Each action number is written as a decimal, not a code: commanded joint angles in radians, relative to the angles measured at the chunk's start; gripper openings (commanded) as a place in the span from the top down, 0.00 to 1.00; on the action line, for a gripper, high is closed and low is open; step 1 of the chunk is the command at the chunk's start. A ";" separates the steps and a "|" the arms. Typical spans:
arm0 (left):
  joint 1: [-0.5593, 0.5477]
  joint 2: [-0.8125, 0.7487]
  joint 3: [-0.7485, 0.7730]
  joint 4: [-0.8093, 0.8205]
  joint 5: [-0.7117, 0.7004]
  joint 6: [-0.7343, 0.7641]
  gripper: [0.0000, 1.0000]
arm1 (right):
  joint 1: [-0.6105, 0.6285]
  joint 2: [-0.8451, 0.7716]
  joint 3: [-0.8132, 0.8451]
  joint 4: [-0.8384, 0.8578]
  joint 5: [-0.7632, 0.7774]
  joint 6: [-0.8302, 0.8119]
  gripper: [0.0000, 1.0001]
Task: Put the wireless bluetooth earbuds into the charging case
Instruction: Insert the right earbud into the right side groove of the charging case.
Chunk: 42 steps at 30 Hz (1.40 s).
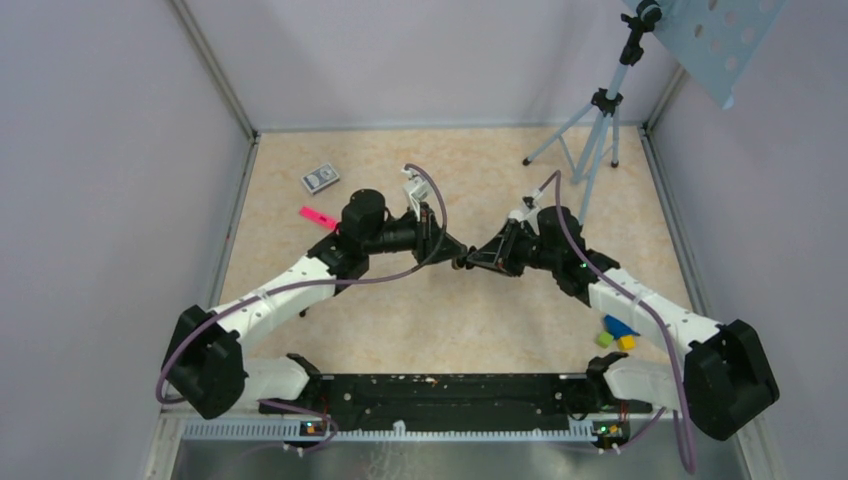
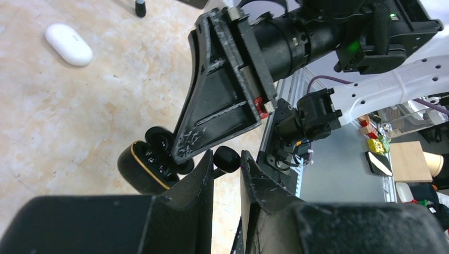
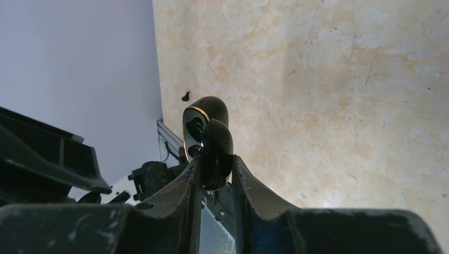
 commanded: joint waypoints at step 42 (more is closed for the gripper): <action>-0.056 0.061 -0.044 0.067 -0.119 0.124 0.91 | 0.034 -0.073 0.008 0.021 0.067 0.099 1.00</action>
